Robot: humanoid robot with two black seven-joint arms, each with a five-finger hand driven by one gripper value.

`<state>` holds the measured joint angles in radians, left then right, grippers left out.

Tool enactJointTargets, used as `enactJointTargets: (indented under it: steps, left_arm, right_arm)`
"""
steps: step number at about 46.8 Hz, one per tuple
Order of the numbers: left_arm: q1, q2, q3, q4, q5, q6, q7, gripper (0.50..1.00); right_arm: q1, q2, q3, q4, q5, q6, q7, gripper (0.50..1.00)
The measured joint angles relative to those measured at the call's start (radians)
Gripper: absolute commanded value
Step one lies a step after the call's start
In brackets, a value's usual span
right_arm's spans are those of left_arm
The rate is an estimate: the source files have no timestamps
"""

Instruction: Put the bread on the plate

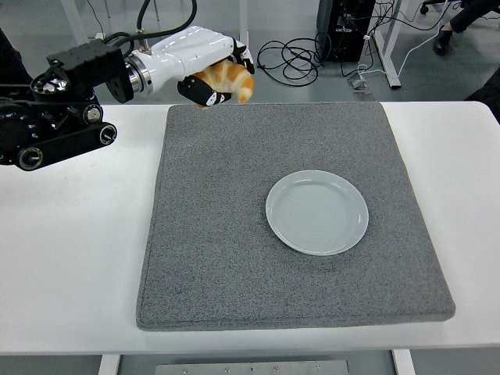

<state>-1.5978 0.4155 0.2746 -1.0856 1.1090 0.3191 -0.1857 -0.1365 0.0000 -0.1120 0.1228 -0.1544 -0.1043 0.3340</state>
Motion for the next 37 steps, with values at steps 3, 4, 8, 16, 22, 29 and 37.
enactJointTargets:
  steps: [3, 4, 8, 16, 22, 29, 37]
  left_arm:
    - [-0.019, 0.008, -0.002, 0.000, 0.000, -0.016, 0.000, 0.500]
    - [-0.025, 0.010, -0.003, 0.000, 0.000, -0.020, 0.000, 0.500]
    - [-0.041, 0.011, -0.003, 0.001, 0.000, -0.027, -0.004, 0.500]
    - [-0.049, 0.011, -0.003, 0.007, 0.000, -0.033, -0.006, 0.500]
    - [-0.050, 0.007, -0.003, 0.007, 0.000, -0.035, -0.006, 0.500]
    - [-0.058, 0.003, -0.003, 0.012, 0.000, -0.037, -0.006, 0.500]
    - [-0.065, -0.006, -0.004, 0.026, 0.000, -0.056, -0.006, 0.500]
  right_arm:
    - [0.000, 0.000, 0.000, 0.001, 0.000, 0.000, 0.000, 1.000]
    - [0.000, 0.000, 0.000, 0.001, 0.000, 0.000, 0.000, 1.000]
    - [0.000, 0.000, 0.000, 0.001, 0.000, 0.000, 0.000, 1.000]
    - [0.000, 0.000, 0.000, 0.001, 0.000, 0.000, 0.000, 1.000]
    - [0.000, 0.000, 0.000, 0.000, 0.000, 0.000, 0.000, 1.000]
    - [0.000, 0.000, 0.000, 0.001, 0.000, 0.000, 0.000, 1.000]
    - [0.000, 0.000, 0.000, 0.001, 0.000, 0.000, 0.000, 1.000]
